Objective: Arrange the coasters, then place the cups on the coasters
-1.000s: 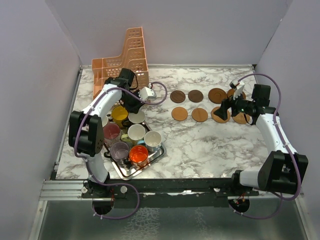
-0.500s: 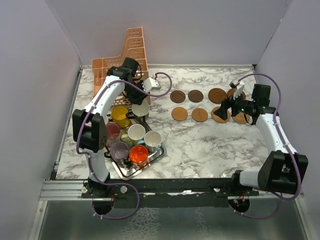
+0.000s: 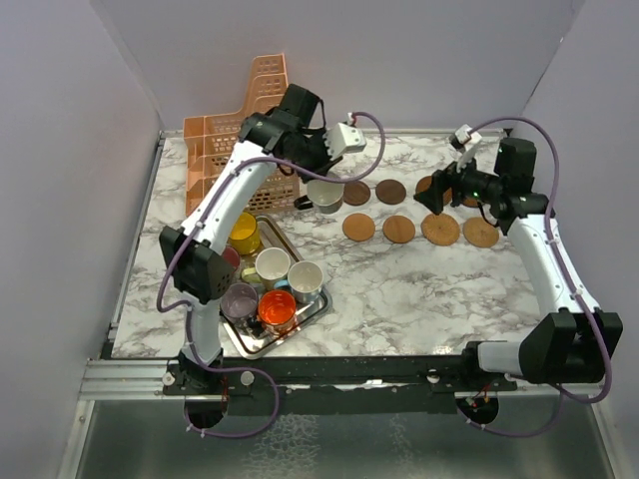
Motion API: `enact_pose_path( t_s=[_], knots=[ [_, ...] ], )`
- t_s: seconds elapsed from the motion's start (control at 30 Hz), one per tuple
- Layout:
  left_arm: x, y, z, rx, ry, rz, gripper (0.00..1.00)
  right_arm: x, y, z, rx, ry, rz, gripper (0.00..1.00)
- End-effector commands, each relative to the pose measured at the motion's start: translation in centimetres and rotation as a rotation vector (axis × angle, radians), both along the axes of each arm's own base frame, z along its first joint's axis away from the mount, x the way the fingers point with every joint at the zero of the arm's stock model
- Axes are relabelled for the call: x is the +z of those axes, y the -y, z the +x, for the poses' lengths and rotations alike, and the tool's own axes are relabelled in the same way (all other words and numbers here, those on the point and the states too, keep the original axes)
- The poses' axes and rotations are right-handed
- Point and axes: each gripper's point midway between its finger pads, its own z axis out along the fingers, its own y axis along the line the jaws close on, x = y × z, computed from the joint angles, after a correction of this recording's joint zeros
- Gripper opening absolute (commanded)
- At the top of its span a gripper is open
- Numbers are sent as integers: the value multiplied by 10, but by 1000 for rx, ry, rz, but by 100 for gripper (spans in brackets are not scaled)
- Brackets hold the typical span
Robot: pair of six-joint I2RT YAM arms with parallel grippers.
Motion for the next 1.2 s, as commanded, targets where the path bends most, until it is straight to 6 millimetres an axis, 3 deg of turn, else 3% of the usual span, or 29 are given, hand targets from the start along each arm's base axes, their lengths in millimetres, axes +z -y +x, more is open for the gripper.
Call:
enact_pose_path(
  t_s=[0.0,0.17,0.3,0.63,0.77,1.0,1.17],
  knots=[
    [41,54,12,85,64,-156,0,31,-31,18,4,77,15,86],
    [75,100,25,156,183,-291,0,55,-52,28,13,112,90,84],
    [92,120,36,275,288,-369,0,69,-61,35,-34,122,129,82],
    [120,107,60,597,334,-608,0,66,-53,46,-207,18,246,79],
    [117,104,64,721,331,-649,0,57,-53,54,-235,-31,243,75],
    [103,101,66,898,364,-646,0,39,-71,63,-219,-101,239,71],
    [100,102,63,940,369,-648,0,36,-76,66,-218,-106,228,69]
  ],
)
